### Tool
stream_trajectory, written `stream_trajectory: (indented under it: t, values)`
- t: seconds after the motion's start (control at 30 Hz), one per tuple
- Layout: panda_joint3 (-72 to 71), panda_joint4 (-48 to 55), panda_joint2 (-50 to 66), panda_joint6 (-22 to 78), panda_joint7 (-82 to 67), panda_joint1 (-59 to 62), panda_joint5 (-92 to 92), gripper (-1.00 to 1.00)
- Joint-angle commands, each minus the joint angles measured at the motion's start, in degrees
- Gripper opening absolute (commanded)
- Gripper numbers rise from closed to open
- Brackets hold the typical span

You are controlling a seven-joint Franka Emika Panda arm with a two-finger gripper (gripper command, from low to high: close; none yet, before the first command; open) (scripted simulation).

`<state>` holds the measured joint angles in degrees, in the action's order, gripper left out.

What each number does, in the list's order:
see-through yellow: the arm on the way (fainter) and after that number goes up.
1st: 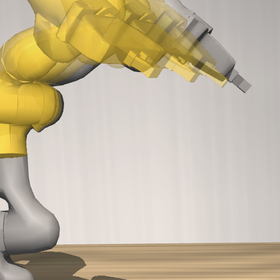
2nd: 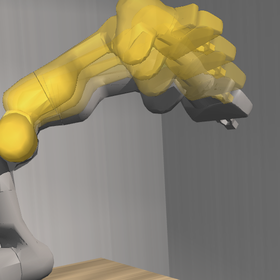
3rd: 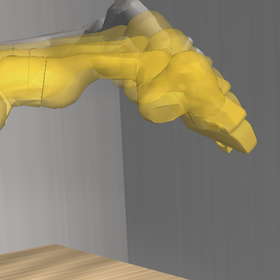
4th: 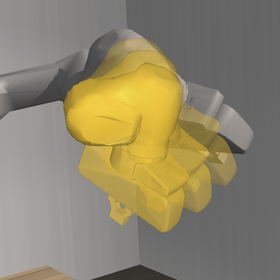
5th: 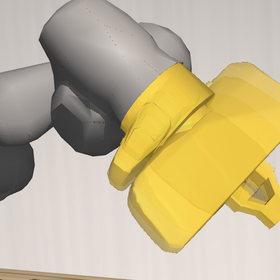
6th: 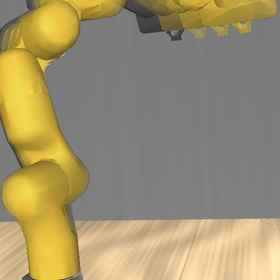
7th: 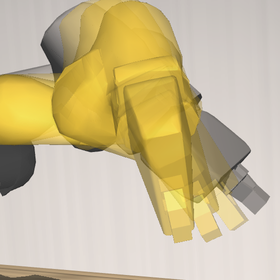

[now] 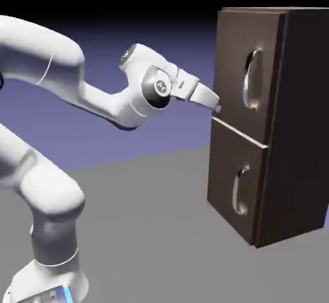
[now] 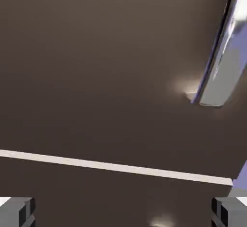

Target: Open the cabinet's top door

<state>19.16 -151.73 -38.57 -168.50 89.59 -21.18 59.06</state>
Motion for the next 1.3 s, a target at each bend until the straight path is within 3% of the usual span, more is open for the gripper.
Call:
stream_trajectory:
  t: [0.0,1.27]
  values:
    - [0.8,0.4,-0.2,0.2,2.0,-0.9,2.5,0.0]
    - [30.0,14.5,-9.3,8.6,73.8,-32.1,92.4,0.0]
